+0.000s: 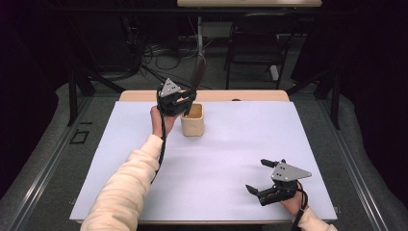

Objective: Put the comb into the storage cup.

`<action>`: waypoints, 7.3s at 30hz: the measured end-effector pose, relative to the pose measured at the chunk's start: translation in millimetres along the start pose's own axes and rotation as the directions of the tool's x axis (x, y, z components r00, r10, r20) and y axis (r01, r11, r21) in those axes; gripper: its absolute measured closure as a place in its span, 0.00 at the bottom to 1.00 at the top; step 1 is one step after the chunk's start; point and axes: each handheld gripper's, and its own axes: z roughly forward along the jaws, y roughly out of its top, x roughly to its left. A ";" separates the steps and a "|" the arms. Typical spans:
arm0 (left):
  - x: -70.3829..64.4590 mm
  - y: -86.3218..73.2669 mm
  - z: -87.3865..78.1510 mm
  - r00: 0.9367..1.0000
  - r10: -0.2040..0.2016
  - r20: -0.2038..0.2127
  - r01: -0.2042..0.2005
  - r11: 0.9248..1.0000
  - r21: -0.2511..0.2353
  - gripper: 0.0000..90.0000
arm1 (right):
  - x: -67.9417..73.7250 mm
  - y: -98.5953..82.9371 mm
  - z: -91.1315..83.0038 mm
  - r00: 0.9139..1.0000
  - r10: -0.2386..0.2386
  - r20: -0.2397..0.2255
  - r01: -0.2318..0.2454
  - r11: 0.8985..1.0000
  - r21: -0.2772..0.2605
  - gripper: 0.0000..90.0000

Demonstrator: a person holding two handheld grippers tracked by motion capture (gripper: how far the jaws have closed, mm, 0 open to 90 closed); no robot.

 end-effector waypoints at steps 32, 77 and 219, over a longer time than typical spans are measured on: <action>-1.2 -12.1 5.8 1.000 0.007 0.011 -0.008 0.999 0.040 0.80 | 0.1 0.1 0.1 1.000 0.002 -0.001 -0.002 1.000 0.000 0.00; -3.6 -28.6 18.9 0.999 0.029 0.026 -0.032 0.989 0.144 0.80 | 0.1 0.1 0.1 1.000 0.003 -0.002 -0.003 1.000 0.000 0.00; -22.2 -55.7 -107.8 0.998 -0.025 -0.064 0.040 0.968 0.250 0.00 | 1.3 0.3 2.3 1.000 0.006 -0.010 -0.006 1.000 0.029 0.00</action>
